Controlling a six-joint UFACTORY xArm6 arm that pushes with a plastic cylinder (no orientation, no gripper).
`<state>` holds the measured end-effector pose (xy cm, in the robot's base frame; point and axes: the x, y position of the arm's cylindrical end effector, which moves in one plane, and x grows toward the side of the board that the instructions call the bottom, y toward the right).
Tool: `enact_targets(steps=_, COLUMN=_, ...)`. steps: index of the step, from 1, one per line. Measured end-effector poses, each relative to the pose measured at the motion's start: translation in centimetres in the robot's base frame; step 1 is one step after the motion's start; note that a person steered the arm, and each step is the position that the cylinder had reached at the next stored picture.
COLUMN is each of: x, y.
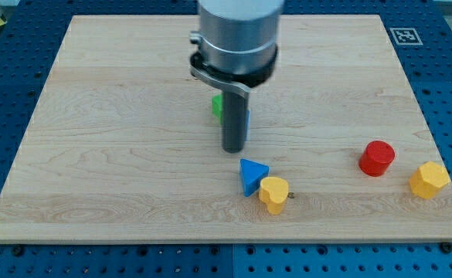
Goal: Separate the blue cube and the green star
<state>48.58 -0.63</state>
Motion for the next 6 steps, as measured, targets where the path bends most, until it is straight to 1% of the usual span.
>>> enact_targets(steps=1, x=-2.5, y=-1.4)
enact_targets(steps=2, x=-2.6, y=-3.8)
enact_targets(steps=3, x=-4.5, y=-6.4)
enact_targets(steps=4, x=-5.6, y=-4.3)
enact_targets(steps=6, x=-4.7, y=0.3)
